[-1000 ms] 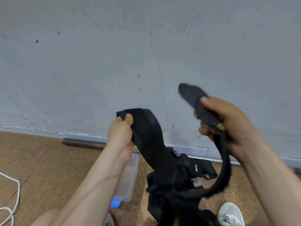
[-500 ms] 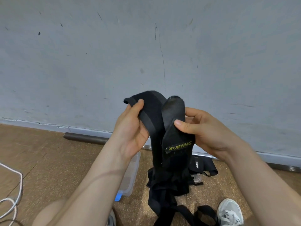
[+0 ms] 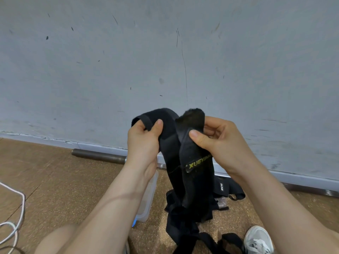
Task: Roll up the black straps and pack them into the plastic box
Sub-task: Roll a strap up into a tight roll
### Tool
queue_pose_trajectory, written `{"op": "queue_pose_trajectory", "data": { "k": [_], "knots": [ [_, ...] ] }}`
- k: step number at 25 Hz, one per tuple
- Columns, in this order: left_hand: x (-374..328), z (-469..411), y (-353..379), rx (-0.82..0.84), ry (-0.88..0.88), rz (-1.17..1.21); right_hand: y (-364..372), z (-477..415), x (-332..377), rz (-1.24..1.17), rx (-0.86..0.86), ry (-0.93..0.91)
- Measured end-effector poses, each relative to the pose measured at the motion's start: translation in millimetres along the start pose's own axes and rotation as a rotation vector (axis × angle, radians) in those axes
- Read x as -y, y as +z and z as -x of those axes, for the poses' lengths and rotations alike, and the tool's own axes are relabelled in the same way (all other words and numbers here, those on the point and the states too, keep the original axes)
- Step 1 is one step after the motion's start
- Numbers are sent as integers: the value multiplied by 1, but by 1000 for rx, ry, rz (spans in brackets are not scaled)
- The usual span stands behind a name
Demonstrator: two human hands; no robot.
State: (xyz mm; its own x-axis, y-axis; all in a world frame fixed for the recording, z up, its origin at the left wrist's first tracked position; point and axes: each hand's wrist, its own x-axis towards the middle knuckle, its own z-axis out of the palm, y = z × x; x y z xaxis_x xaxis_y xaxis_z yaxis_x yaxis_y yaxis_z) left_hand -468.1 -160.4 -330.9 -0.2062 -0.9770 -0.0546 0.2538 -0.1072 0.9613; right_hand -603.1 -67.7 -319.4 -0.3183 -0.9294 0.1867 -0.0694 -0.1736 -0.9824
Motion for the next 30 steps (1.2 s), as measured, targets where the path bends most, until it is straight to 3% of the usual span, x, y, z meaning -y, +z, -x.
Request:
{"op": "queue_pose_trajectory", "data": {
  "k": [4, 8, 17, 21, 25, 27, 30],
  "knots": [
    [-4, 12, 12, 249, -154, 93, 9, -5, -10, 28, -122, 16],
    [-8, 13, 16, 281, -224, 160, 10, -7, -13, 102, -179, 10],
    [-7, 19, 12, 299, 32, -133, 6, -10, -18, 302, -210, 41],
    [-8, 20, 12, 188, 90, -156, 6, -8, -16, 255, -197, 42],
    [-8, 21, 11, 30, 236, -332, 12, -6, -11, 118, -266, 43],
    [-11, 22, 12, 88, 260, -385, 12, -7, -12, 111, -341, 46],
    [-10, 24, 12, 175, 213, -401, 11, -8, -16, 291, -406, -10]
  ]
}}
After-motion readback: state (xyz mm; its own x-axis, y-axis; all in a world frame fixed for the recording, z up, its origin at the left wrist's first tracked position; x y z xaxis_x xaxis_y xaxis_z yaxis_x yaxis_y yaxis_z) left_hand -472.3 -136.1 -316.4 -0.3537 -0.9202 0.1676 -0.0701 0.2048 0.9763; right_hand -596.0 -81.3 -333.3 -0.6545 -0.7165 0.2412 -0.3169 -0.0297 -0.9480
